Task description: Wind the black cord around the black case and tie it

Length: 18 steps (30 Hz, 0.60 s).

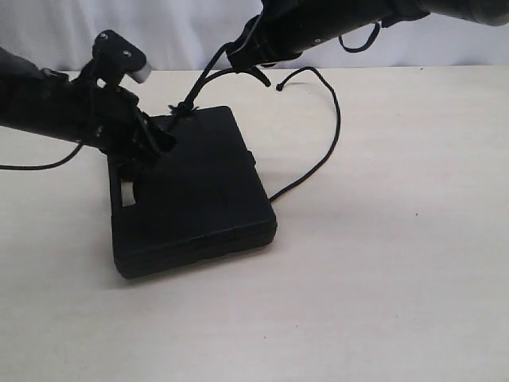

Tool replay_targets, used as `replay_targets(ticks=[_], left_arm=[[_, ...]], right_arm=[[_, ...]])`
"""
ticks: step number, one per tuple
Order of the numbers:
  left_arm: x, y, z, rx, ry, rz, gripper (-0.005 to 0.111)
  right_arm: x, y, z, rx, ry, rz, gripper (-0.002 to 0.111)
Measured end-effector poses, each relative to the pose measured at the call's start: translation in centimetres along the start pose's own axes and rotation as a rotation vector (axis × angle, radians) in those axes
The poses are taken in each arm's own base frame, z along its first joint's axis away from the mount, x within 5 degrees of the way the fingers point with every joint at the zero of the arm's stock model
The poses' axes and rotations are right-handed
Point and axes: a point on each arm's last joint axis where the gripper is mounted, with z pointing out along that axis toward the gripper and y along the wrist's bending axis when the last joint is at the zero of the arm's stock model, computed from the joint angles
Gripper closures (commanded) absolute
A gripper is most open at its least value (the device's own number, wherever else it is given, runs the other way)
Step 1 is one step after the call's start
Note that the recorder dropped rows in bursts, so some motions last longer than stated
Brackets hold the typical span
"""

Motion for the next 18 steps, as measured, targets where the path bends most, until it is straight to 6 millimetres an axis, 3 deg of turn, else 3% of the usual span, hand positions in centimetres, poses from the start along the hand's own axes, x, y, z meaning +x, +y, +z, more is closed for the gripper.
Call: replay_targets(ticks=[4, 7, 11, 15, 18], left_arm=[[-0.8, 0.5, -2.2, 0.298, -0.216, -0.099, 0.107], [-0.9, 1.7, -4.1, 0.383, -0.352, -0.068, 0.107], [-0.6, 2.7, -4.3, 0.305, -0.369, 0.013, 0.103], [-0.4, 1.6, -2.2, 0.165, -0.284, 0.221, 0.074], [-0.7, 1.3, -0.3, -0.088, -0.151, 0.239, 0.070]], right_arm=[[0.0, 0.0, 0.0, 0.000, 0.000, 0.000, 0.104], [0.0, 0.0, 0.0, 0.001, 0.000, -0.001, 0.104], [0.0, 0.0, 0.0, 0.002, 0.000, -0.001, 0.104], [0.0, 0.0, 0.0, 0.002, 0.000, -0.001, 0.104], [0.0, 0.0, 0.0, 0.002, 0.000, -0.001, 0.104]])
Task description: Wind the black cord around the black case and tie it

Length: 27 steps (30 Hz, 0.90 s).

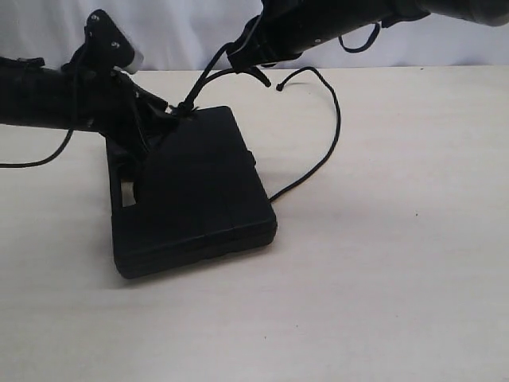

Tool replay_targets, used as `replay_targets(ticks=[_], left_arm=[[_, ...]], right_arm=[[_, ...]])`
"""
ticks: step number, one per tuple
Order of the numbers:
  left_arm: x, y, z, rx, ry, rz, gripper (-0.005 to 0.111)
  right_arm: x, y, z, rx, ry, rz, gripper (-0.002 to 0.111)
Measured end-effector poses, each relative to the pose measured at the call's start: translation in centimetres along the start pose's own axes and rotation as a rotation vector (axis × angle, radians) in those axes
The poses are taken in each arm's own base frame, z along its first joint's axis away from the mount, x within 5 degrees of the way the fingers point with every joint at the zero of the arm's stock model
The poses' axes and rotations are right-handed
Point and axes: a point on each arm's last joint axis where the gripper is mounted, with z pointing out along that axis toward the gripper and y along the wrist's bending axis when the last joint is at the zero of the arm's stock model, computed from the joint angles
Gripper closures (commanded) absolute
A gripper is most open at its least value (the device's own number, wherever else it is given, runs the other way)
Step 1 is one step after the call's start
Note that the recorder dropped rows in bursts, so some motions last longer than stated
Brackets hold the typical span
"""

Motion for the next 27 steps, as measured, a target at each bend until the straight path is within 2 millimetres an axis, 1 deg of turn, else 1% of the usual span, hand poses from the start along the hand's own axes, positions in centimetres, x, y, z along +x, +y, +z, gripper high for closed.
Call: replay_targets(ticks=[1, 4, 6, 8, 11, 14, 16, 17, 19, 21, 23, 25, 27], left_arm=[[-0.1, -0.1, 0.2, -0.024, 0.016, 0.003, 0.070], [-0.7, -0.9, 0.6, -0.002, 0.000, 0.010, 0.070], [-0.9, -0.6, 1.0, -0.012, 0.001, 0.007, 0.070], [-0.6, -0.3, 1.8, -0.009, 0.012, 0.000, 0.070], [-0.5, -0.2, 3.4, 0.046, -0.003, -0.014, 0.070], [-0.4, 0.3, 4.7, 0.051, -0.018, -0.074, 0.070], [0.1, 0.3, 5.2, 0.055, -0.008, -0.089, 0.078], [0.1, 0.3, 5.2, 0.055, -0.008, -0.089, 0.091], [0.1, 0.3, 5.3, 0.060, -0.010, -0.090, 0.106], [0.1, 0.2, 5.2, 0.068, -0.012, -0.084, 0.107], [0.0, 0.0, 5.2, 0.086, -0.022, -0.082, 0.107], [-0.1, -0.1, 5.2, 0.106, -0.031, -0.076, 0.107], [-0.2, -0.3, 5.2, 0.118, -0.036, -0.070, 0.107]], right_arm=[[0.0, 0.0, 0.0, 0.000, 0.000, 0.000, 0.104], [0.0, 0.0, 0.0, 0.000, 0.000, 0.000, 0.104], [0.0, 0.0, 0.0, 0.000, 0.000, 0.000, 0.104], [0.0, 0.0, 0.0, -0.002, 0.001, 0.000, 0.104], [0.0, 0.1, 0.0, -0.007, 0.004, 0.000, 0.104], [0.0, 0.1, 0.0, -0.008, 0.004, -0.001, 0.104], [0.0, 0.1, 0.0, -0.008, 0.004, -0.001, 0.104], [0.0, 0.1, 0.0, -0.008, 0.003, -0.001, 0.104], [-0.1, 0.0, 0.0, 0.002, -0.003, 0.016, 0.103], [-0.1, -0.1, 0.0, 0.011, -0.007, 0.032, 0.097], [-0.1, -0.2, 0.0, 0.020, -0.008, 0.037, 0.088], [-0.1, -0.3, 0.0, 0.035, -0.003, 0.026, 0.073], [0.0, -0.4, -0.1, 0.047, 0.007, 0.023, 0.056]])
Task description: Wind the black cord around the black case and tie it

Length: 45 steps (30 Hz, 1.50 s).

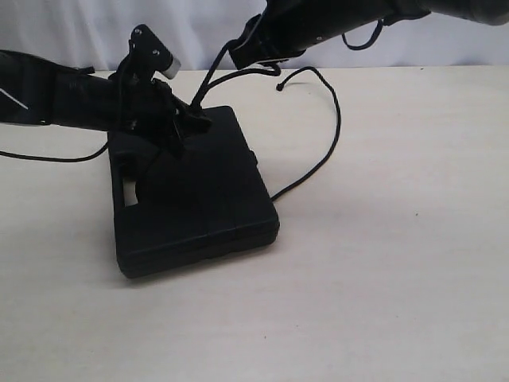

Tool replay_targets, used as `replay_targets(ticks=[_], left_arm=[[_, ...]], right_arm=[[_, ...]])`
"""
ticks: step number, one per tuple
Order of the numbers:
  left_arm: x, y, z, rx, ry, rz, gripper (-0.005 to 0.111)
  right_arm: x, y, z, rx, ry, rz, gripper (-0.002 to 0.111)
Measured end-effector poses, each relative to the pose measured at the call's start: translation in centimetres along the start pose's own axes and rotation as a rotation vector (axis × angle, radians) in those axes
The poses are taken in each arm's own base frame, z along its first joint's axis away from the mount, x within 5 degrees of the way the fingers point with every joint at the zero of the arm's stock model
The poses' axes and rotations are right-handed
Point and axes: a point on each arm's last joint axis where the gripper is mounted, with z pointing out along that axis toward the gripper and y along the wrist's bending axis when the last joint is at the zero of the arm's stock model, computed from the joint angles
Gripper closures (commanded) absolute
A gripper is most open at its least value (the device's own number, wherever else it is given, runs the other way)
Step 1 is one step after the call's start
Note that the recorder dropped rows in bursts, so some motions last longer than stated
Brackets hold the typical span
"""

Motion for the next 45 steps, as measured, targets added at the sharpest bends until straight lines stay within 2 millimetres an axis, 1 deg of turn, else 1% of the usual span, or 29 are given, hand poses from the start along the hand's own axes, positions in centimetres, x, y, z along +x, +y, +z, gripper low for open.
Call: replay_targets(ticks=[1, 3, 6, 7, 9, 10, 12, 13, 14, 15, 16, 18, 20, 22, 25, 28, 32, 36, 39, 42, 44, 45], left_arm=[[0.0, 0.0, 0.0, 0.000, 0.000, 0.000, 0.107], [0.0, 0.1, 0.0, -0.007, 0.004, 0.000, 0.107], [0.2, 0.5, 0.0, -0.056, 0.026, -0.012, 0.107], [0.3, 0.8, 0.0, -0.084, 0.038, -0.021, 0.107], [0.5, 1.1, -0.1, -0.122, 0.051, -0.038, 0.107], [0.6, 1.3, -0.1, -0.142, 0.060, -0.045, 0.107], [0.6, 1.4, -0.1, -0.159, 0.066, -0.053, 0.107], [0.6, 1.5, -0.1, -0.166, 0.065, -0.062, 0.107], [0.6, 1.5, -0.1, -0.166, 0.065, -0.064, 0.107], [0.6, 1.5, -0.1, -0.167, 0.062, -0.069, 0.107], [0.6, 1.5, -0.1, -0.169, 0.063, -0.071, 0.107], [0.6, 1.5, -0.1, -0.169, 0.063, -0.071, 0.107], [0.6, 1.5, -0.2, -0.174, 0.065, -0.073, 0.107], [0.7, 1.6, -0.2, -0.177, 0.066, -0.075, 0.107], [0.7, 1.6, -0.2, -0.177, 0.065, -0.085, 0.107], [0.7, 1.6, -0.2, -0.177, 0.065, -0.094, 0.107], [0.7, 1.6, -0.2, -0.178, 0.064, -0.100, 0.107], [0.7, 1.6, -0.2, -0.178, 0.064, -0.104, 0.107], [0.7, 1.6, -0.2, -0.178, 0.064, -0.104, 0.107], [0.7, 1.6, -0.2, -0.178, 0.064, -0.104, 0.107], [0.7, 1.6, -0.2, -0.178, 0.064, -0.104, 0.107], [0.7, 1.6, -0.2, -0.178, 0.064, -0.104, 0.107]], right_arm=[[0.0, -0.1, 0.0, 0.008, 0.007, -0.001, 0.049], [-0.2, -0.1, -0.4, 0.020, 0.022, 0.001, 0.042], [-1.2, -0.3, -1.9, 0.065, 0.062, 0.031, 0.042], [-1.7, -0.4, -2.9, 0.108, 0.077, 0.034, 0.043], [-2.1, -1.0, -4.2, 0.182, 0.101, 0.084, 0.046], [-2.3, -1.7, -5.1, 0.244, 0.115, 0.115, 0.046], [-2.0, -3.2, -6.3, 0.318, 0.147, 0.157, 0.046], [-1.5, -4.5, -6.9, 0.352, 0.163, 0.200, 0.046], [-1.0, -5.5, -7.1, 0.371, 0.176, 0.232, 0.046], [-0.3, -6.5, -7.0, 0.386, 0.189, 0.269, 0.046], [0.7, -8.0, -7.0, 0.406, 0.203, 0.312, 0.046], [2.6, -10.2, -6.4, 0.429, 0.237, 0.370, 0.046], [4.8, -12.3, -4.8, 0.444, 0.271, 0.412, 0.046], [6.8, -13.9, -2.6, 0.456, 0.283, 0.416, 0.049], [8.9, -15.5, 0.6, 0.471, 0.270, 0.403, 0.053], [10.8, -16.7, 3.7, 0.469, 0.273, 0.407, 0.053], [13.2, -17.5, 7.1, 0.456, 0.296, 0.403, 0.052], [14.3, -18.0, 9.5, 0.466, 0.260, 0.388, 0.052], [14.4, -18.5, 10.3, 0.496, 0.199, 0.369, 0.054], [14.6, -19.0, 11.0, 0.528, 0.132, 0.357, 0.065], [14.9, -19.3, 11.4, 0.546, 0.097, 0.349, 0.075], [14.9, -19.3, 11.5, 0.551, 0.087, 0.346, 0.084]])
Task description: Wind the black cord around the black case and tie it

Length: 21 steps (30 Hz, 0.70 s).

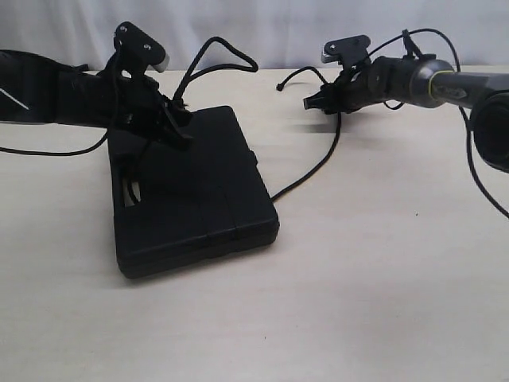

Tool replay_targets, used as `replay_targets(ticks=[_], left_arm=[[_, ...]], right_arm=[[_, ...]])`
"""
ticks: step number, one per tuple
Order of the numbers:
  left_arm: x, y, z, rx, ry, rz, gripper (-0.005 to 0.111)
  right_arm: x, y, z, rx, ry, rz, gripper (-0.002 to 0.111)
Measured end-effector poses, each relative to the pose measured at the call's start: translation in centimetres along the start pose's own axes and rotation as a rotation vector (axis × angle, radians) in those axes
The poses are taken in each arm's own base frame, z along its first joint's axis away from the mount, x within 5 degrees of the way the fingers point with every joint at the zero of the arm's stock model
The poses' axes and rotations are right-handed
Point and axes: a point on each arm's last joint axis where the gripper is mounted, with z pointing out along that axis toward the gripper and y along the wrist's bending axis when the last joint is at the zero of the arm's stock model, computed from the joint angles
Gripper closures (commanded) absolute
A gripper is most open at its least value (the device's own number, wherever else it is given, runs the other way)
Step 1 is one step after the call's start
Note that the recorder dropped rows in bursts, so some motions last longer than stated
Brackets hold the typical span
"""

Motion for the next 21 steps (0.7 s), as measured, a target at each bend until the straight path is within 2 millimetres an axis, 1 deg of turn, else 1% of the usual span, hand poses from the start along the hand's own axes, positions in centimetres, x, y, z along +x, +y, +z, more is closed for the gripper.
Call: replay_targets(ticks=[1, 2, 4, 6, 9, 10, 12, 14, 15, 16, 18, 19, 21], left_arm=[[0.0, 0.0, 0.0, 0.000, 0.000, 0.000, 0.107], [0.0, 0.0, 0.0, 0.000, 0.000, 0.000, 0.107], [0.0, 0.0, 0.0, 0.000, 0.000, 0.000, 0.107], [0.0, 0.0, 0.0, 0.000, 0.000, 0.000, 0.107], [0.0, 0.1, 0.0, -0.007, 0.004, -0.004, 0.107], [0.1, 0.1, 0.0, -0.011, 0.006, -0.011, 0.107], [0.1, 0.1, 0.0, -0.015, 0.007, -0.043, 0.107], [0.1, 0.2, 0.0, -0.017, 0.008, -0.091, 0.107], [0.1, 0.2, 0.0, -0.019, 0.008, -0.114, 0.107], [0.1, 0.2, 0.0, -0.019, 0.008, -0.137, 0.107], [0.1, 0.2, 0.0, -0.021, 0.009, -0.179, 0.107], [0.1, 0.2, 0.0, -0.021, 0.008, -0.197, 0.107], [0.1, 0.2, 0.0, -0.021, 0.008, -0.238, 0.107]], right_arm=[[0.1, 0.0, 0.1, 0.002, -0.008, 0.000, 0.095], [0.1, 0.0, 0.2, 0.004, -0.007, -0.005, 0.104], [0.2, 0.0, 0.2, -0.001, 0.011, -0.007, 0.104], [-0.1, 0.1, -0.4, -0.013, 0.044, 0.001, 0.104], [-0.7, 0.3, -2.1, -0.045, 0.134, -0.006, 0.104], [-1.2, 0.3, -3.2, -0.057, 0.151, -0.020, 0.104], [-2.8, 0.5, -6.0, -0.087, 0.145, -0.064, 0.104], [-4.3, 0.9, -10.0, -0.127, 0.111, -0.087, 0.104], [-4.7, 1.2, -12.2, -0.153, 0.095, -0.089, 0.104], [-4.6, 1.3, -13.9, -0.175, 0.085, -0.085, 0.104], [-3.6, 2.0, -17.8, -0.238, 0.070, -0.062, 0.104], [-2.4, 2.4, -19.1, -0.273, 0.082, -0.032, 0.104], [-0.6, 3.3, -22.2, -0.336, 0.076, 0.014, 0.104]])
